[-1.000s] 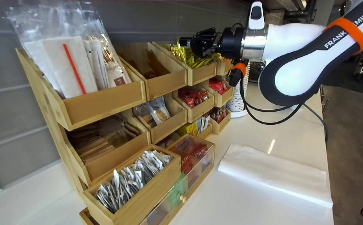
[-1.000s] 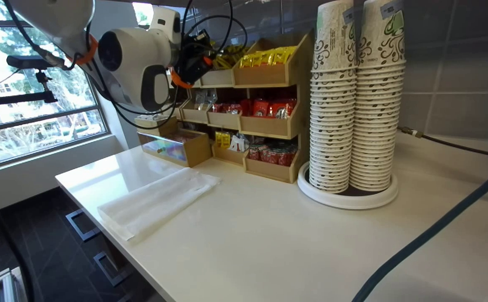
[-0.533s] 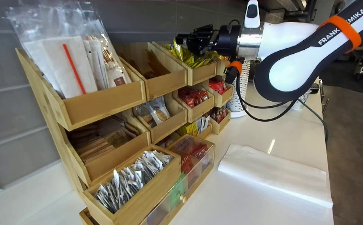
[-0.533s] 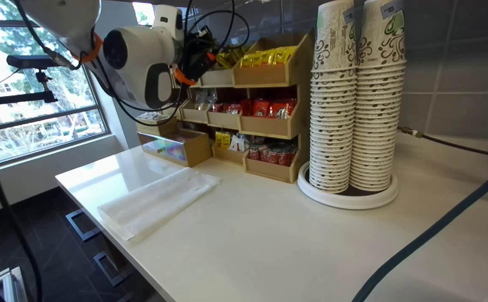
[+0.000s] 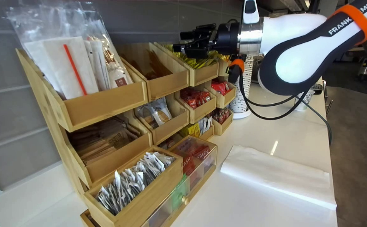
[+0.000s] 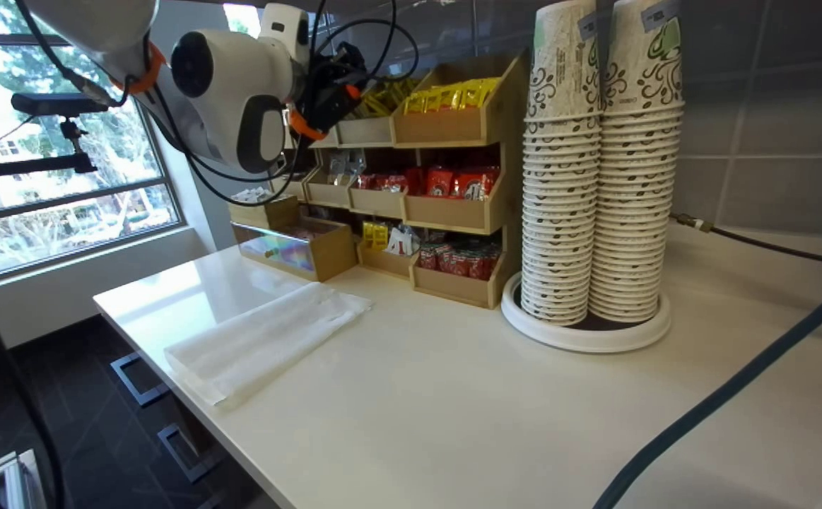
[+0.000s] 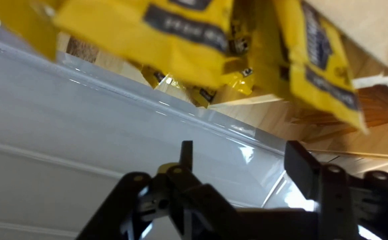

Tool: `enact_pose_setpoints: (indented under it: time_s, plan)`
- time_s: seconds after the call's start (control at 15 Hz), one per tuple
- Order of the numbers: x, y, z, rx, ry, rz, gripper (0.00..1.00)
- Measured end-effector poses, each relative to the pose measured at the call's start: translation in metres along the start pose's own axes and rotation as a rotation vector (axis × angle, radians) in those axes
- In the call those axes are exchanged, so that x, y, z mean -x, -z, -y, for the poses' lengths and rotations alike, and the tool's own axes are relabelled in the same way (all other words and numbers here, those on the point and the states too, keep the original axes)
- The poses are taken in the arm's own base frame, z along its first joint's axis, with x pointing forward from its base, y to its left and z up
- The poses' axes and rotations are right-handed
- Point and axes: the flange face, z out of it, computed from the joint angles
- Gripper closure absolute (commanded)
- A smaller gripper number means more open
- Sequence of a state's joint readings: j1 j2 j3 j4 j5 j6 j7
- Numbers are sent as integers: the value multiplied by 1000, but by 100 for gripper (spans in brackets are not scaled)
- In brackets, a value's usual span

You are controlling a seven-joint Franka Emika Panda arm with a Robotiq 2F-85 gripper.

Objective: Pick up the yellow package and place it in the top most second left rack

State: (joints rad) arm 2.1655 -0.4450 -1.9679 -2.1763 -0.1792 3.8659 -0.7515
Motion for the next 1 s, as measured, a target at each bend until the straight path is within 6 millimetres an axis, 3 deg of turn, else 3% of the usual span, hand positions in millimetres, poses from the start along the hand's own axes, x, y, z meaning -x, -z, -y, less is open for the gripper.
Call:
enact_pose_setpoints:
  time_s: [0.47, 0.8, 1.0]
  plan:
    - [-30, 5, -17, -30, -3, 92, 0]
    - [-52, 7, -14, -106, -74, 216, 0]
    - [-58, 11, -22, -127, -105, 301, 0]
